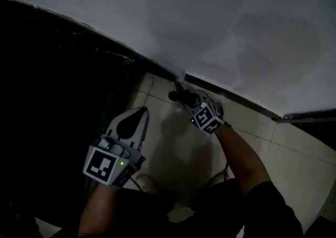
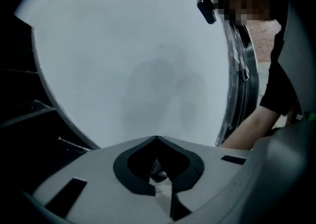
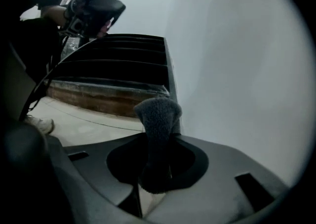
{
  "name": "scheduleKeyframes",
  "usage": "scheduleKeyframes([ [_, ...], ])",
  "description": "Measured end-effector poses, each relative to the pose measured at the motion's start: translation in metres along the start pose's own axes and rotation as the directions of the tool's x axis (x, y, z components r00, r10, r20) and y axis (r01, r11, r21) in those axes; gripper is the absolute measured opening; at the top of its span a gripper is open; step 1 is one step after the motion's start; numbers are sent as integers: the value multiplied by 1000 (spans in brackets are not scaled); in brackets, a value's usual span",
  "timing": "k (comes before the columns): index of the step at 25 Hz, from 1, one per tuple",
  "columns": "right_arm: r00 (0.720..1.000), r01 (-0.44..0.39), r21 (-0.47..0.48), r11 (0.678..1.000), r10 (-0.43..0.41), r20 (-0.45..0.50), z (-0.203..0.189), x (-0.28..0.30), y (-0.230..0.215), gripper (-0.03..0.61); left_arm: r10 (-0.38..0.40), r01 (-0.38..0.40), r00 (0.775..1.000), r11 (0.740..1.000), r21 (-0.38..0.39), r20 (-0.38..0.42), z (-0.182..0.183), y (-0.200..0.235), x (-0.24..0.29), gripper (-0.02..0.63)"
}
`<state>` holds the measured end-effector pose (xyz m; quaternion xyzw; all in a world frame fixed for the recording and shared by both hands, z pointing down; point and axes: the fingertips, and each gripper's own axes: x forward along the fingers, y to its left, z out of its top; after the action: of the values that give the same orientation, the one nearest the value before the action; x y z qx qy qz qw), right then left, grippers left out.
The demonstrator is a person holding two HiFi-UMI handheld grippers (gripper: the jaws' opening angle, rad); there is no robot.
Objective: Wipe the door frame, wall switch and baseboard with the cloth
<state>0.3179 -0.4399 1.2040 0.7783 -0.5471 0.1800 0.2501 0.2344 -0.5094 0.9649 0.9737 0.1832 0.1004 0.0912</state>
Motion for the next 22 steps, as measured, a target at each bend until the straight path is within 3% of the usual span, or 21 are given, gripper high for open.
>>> scheduleKeyframes([
  [2,999,46,56,997,-45,-24,-24,26,-10,89,5,-4,1000,995,-96,6,-2,0,-4,-9],
  [3,997,78,102,992,-75,-34,-36,39,-18,89,5,-3,1000,995,-97,16,1,-1,-3,-9],
  [7,975,224,308,925,-215,-63,-65,75,-47,89,-8,8,1000,999,35,6,10,-12,-1,-9],
  [10,943,330,407,852,-315,-105,-85,73,-67,87,-84,85,996,989,120,-18,4,-32,4,-9],
  [13,917,397,424,814,-374,-141,-97,65,-77,87,-178,182,983,975,127,-43,-8,-49,15,-9],
  [17,895,443,444,779,-415,-164,-109,52,-85,86,-232,235,972,964,123,-40,-18,-62,30,-9],
  [22,891,451,450,771,-417,-179,-127,31,-91,87,-259,266,964,956,127,-65,-27,-78,48,-9],
])
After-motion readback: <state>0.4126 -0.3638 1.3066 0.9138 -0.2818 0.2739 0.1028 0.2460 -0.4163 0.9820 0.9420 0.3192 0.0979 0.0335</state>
